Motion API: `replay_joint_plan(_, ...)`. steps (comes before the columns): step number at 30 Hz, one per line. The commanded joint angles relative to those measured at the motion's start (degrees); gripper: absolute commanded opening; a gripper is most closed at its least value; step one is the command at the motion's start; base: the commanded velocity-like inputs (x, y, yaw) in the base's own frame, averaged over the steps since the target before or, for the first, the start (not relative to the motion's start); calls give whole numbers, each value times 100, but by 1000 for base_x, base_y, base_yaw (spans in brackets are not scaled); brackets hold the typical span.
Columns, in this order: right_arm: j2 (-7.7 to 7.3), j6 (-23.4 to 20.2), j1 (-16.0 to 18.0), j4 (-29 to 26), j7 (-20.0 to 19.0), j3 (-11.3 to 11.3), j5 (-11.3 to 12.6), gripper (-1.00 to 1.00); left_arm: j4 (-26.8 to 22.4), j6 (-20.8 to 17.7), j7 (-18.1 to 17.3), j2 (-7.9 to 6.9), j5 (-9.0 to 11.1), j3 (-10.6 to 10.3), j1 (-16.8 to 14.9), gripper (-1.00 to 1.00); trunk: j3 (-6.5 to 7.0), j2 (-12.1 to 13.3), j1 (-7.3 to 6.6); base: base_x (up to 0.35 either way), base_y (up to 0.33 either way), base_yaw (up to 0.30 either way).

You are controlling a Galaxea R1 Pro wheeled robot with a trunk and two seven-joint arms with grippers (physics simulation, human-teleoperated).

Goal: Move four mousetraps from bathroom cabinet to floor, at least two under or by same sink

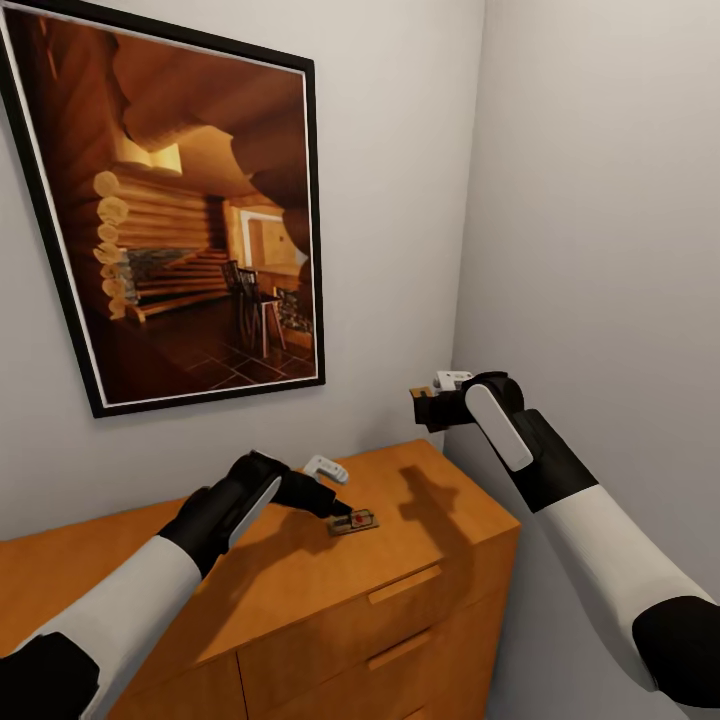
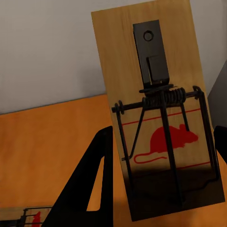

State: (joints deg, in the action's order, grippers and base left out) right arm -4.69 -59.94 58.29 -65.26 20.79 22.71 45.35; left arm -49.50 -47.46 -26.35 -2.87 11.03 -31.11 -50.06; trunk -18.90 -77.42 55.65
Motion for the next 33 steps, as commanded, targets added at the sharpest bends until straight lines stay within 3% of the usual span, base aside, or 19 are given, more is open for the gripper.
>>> replay_joint_plan(1,-5,-6,7,-5,50,14,70,-100,4,-31,25,7,50,-18,-15,100,-8,-5,0,0,0,0)
replay_joint_plan(6,-1,-6,7,1,53,14,70,-100,32,-22,25,84,41,-18,-37,100,-8,-5,0,0,0,0)
replay_joint_plan(11,3,-6,7,4,53,14,70,-100,93,-18,25,274,-135,-22,-46,100,-8,-5,0,0,0,0)
replay_joint_plan(14,1,-6,7,4,51,14,70,-100,191,-18,27,382,-291,-21,-47,100,-8,-5,0,0,0,0)
replay_joint_plan(19,-3,-6,7,4,50,14,70,-100,491,-8,23,663,-717,-21,-47,100,-8,-5,0,0,0,0)
replay_joint_plan(26,-5,-6,7,4,49,14,70,-100,618,1,18,752,-871,-19,-47,100,-8,-5,0,0,0,0)
replay_joint_plan(33,-5,-6,5,4,48,14,70,-100,663,5,16,766,-894,-18,-47,100,-8,-5,0,0,0,0)
